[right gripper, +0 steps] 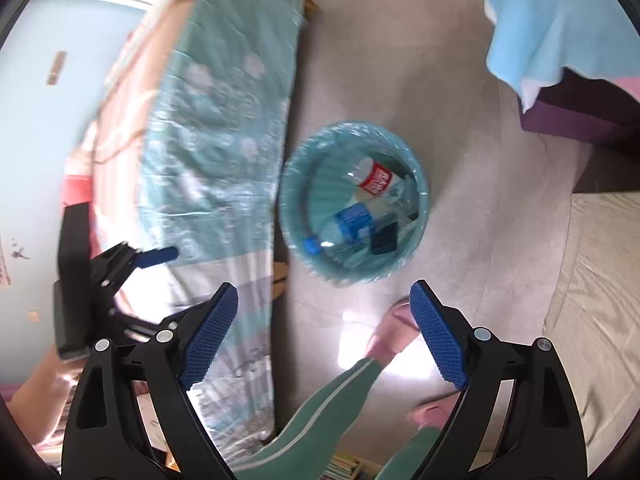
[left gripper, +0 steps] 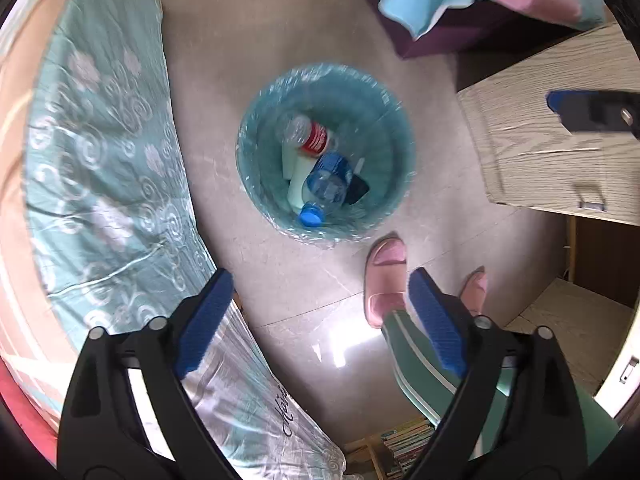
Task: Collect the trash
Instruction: 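Move both grippers back over the table toward the tea bottle and bottle stack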
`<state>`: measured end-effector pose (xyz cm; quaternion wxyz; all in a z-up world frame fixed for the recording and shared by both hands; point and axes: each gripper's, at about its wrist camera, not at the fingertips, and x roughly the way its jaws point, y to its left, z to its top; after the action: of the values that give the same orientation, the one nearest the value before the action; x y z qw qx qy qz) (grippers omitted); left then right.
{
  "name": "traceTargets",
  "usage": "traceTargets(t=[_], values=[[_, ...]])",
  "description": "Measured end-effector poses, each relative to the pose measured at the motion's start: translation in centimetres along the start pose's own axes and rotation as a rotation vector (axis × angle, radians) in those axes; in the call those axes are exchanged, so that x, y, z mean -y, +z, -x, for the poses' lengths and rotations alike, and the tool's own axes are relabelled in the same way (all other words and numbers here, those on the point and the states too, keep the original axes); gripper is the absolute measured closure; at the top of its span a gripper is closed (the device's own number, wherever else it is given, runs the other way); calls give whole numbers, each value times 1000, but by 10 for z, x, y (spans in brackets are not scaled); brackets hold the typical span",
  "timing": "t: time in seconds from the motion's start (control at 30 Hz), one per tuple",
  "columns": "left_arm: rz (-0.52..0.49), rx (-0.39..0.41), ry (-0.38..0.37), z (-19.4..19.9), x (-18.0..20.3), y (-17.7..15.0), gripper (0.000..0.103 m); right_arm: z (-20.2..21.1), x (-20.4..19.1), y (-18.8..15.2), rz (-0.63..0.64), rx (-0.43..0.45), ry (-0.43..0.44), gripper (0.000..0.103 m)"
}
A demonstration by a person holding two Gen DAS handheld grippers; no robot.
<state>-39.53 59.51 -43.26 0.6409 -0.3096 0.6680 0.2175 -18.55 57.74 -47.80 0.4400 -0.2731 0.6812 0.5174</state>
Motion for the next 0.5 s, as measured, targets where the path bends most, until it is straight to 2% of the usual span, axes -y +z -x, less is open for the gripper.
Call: traceTargets(t=[0.07,0.3,0.4,0.5], values=[[-17,25,-4,26,7,-2,11,33,-12,-19,11,43,23,13],[-170,147,82,120,58,-5,7,156,-40,-92,59,209,112,9],[-252,176,107,150,86,1,7,206,-53,-120,127,291,89,9],[-344,217,129,178,119,8,7,256,-57,-146,141,392,59,7]])
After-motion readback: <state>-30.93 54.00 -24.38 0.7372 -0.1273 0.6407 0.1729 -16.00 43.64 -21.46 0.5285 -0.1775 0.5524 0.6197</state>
